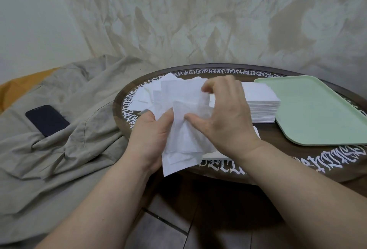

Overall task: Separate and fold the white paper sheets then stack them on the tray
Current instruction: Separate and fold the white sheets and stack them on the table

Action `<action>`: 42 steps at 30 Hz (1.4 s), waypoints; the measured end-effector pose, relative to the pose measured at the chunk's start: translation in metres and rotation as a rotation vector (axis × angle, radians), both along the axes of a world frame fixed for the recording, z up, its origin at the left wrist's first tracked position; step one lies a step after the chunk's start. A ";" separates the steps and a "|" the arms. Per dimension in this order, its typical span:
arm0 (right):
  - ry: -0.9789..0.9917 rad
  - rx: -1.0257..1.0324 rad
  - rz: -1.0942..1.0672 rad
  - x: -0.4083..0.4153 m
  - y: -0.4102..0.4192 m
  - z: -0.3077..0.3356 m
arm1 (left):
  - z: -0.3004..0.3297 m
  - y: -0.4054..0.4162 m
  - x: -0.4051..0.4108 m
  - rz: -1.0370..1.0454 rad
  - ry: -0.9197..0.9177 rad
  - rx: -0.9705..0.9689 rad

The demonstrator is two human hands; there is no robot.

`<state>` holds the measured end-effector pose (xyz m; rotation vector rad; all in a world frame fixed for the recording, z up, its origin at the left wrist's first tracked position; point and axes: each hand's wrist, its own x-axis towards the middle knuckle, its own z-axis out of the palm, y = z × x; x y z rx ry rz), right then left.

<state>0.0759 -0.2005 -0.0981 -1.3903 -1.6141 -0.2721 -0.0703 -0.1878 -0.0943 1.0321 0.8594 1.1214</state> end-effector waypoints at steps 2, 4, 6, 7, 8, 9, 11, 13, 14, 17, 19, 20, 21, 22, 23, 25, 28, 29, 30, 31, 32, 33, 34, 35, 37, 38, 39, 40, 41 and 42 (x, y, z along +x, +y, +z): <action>-0.008 -0.146 0.106 -0.002 -0.002 0.000 | 0.000 0.000 0.000 0.004 0.004 -0.005; 0.033 -0.357 0.184 0.000 -0.004 0.000 | -0.002 0.001 0.000 0.016 0.022 -0.001; 0.085 -0.449 0.190 0.006 -0.005 -0.001 | -0.004 0.002 0.000 0.068 0.047 0.009; 0.125 -0.443 0.175 0.010 -0.005 -0.002 | -0.005 0.003 0.000 0.102 0.058 0.015; 0.167 -0.420 0.151 0.013 -0.005 -0.002 | -0.005 0.004 0.000 0.132 0.067 0.017; 0.215 -0.414 0.124 0.016 -0.005 -0.002 | -0.005 0.005 0.000 0.161 0.072 0.014; 0.296 -0.405 0.039 0.020 -0.003 0.002 | -0.003 0.007 0.000 0.234 0.080 0.012; 0.382 -0.301 -0.095 0.025 -0.003 0.009 | 0.000 0.006 0.000 0.285 0.088 0.035; 0.436 -0.232 -0.131 0.027 -0.003 0.013 | 0.000 0.006 0.000 0.299 0.091 0.040; 0.479 -0.201 -0.088 0.021 -0.007 0.019 | -0.001 0.003 0.002 0.258 0.105 0.023; 0.410 -0.323 0.062 0.008 -0.010 0.015 | -0.002 0.000 0.006 0.202 0.114 0.033; 0.364 -0.388 0.153 0.002 -0.012 0.013 | -0.002 -0.002 0.008 0.173 0.128 0.044; 0.329 -0.442 0.236 -0.004 -0.015 0.011 | -0.001 -0.005 0.009 0.145 0.140 0.061; 0.304 -0.484 0.301 -0.007 -0.016 0.010 | -0.001 -0.005 0.009 0.124 0.151 0.075; 0.290 -0.511 0.342 -0.008 -0.018 0.010 | -0.002 -0.005 0.009 0.102 0.147 0.085; 0.269 -0.514 0.356 -0.006 -0.017 0.010 | -0.005 -0.003 0.005 0.077 0.132 0.106; 0.284 -0.467 0.305 0.000 -0.014 0.008 | -0.010 0.001 0.001 0.081 0.215 0.147; 0.276 -0.423 0.257 0.002 -0.012 0.007 | -0.011 0.002 0.001 0.072 0.234 0.166; 0.264 -0.371 0.200 0.005 -0.010 0.007 | -0.012 0.002 0.001 0.063 0.246 0.179; 0.260 -0.325 0.142 0.008 -0.008 0.007 | -0.012 0.002 0.001 0.048 0.254 0.188; 0.271 -0.293 0.095 0.012 -0.007 0.008 | -0.012 0.003 0.001 0.031 0.260 0.192; 0.304 -0.283 0.074 0.015 -0.006 0.010 | -0.012 0.003 0.000 0.021 0.263 0.193; 0.355 -0.294 0.081 0.019 -0.006 0.012 | -0.013 0.003 -0.001 0.015 0.267 0.194; 0.412 -0.324 0.109 0.023 -0.006 0.013 | -0.013 0.004 -0.002 0.014 0.272 0.193; 0.481 -0.393 0.179 0.026 -0.007 0.014 | -0.014 0.004 -0.003 0.019 0.287 0.188; 0.486 -0.416 0.202 0.027 -0.007 0.013 | -0.014 0.005 -0.003 0.026 0.294 0.186; 0.480 -0.431 0.216 0.027 -0.008 0.013 | -0.014 0.005 -0.004 0.039 0.294 0.187; 0.474 -0.437 0.225 0.026 -0.008 0.013 | -0.014 0.005 -0.004 0.047 0.294 0.189; 0.474 -0.437 0.234 0.025 -0.008 0.013 | -0.015 0.006 -0.004 0.060 0.292 0.189; 0.474 -0.438 0.244 0.025 -0.009 0.013 | -0.015 0.005 -0.003 0.074 0.291 0.191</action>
